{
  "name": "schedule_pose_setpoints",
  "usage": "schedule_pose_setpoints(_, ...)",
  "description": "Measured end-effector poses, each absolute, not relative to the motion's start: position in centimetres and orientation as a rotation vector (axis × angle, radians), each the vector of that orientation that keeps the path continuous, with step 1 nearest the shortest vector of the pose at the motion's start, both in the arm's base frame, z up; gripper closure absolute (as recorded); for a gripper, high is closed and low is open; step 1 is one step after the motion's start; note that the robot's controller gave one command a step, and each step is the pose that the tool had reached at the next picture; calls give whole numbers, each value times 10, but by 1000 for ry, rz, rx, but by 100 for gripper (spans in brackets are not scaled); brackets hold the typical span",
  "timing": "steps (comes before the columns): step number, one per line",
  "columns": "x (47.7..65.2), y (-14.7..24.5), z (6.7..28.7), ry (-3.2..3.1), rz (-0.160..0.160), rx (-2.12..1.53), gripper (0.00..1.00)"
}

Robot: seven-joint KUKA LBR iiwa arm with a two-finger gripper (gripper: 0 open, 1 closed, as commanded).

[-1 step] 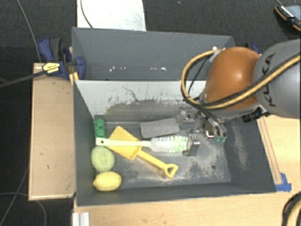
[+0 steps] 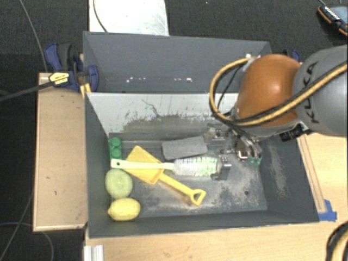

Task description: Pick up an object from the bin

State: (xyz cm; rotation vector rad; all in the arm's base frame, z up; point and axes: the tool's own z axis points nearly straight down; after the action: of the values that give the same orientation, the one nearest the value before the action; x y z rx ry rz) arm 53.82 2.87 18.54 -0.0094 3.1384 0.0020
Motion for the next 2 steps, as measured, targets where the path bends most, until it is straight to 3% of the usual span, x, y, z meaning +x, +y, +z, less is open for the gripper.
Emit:
schedule_pose_setpoints(1, 536, 25, 176, 3133, 4, 8, 0)
schedule_pose_setpoints(2, 551, 19, 207, 3102, 2, -428, 0)
